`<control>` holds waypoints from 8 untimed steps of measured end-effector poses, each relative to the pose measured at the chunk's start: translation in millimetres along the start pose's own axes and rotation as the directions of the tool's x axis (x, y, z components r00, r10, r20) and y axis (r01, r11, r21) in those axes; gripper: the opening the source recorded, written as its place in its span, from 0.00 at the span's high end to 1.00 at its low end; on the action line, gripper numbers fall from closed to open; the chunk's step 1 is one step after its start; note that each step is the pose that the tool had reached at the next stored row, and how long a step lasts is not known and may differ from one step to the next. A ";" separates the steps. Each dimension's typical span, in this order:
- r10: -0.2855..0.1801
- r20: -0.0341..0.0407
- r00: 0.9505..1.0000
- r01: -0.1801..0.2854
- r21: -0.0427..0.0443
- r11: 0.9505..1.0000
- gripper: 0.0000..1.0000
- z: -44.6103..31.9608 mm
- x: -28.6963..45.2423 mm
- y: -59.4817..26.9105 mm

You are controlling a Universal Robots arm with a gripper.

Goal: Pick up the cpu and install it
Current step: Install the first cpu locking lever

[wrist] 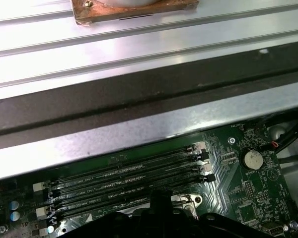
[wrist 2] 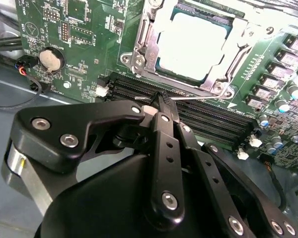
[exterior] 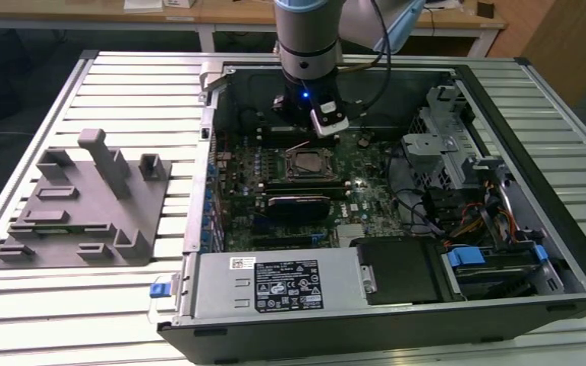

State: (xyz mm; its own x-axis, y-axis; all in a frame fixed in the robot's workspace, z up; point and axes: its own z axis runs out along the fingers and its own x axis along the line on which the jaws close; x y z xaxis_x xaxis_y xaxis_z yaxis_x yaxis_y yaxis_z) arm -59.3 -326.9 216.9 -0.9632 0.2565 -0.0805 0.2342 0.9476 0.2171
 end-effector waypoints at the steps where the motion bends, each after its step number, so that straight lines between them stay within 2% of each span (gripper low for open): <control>1: 0.001 0.002 1.000 -0.001 0.001 1.000 0.89 0.3 0.1 0.0; 5: 0.011 0.014 1.000 -0.012 0.011 1.000 0.89 1.9 0.2 -0.4; 8: 0.031 0.020 0.999 -0.032 0.013 0.999 0.89 2.9 0.5 0.4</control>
State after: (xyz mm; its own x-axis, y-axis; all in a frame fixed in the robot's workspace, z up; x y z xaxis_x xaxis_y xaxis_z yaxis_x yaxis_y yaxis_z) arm -59.3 -325.9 214.1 -0.9525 0.2899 -0.0933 0.2663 0.9415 0.2066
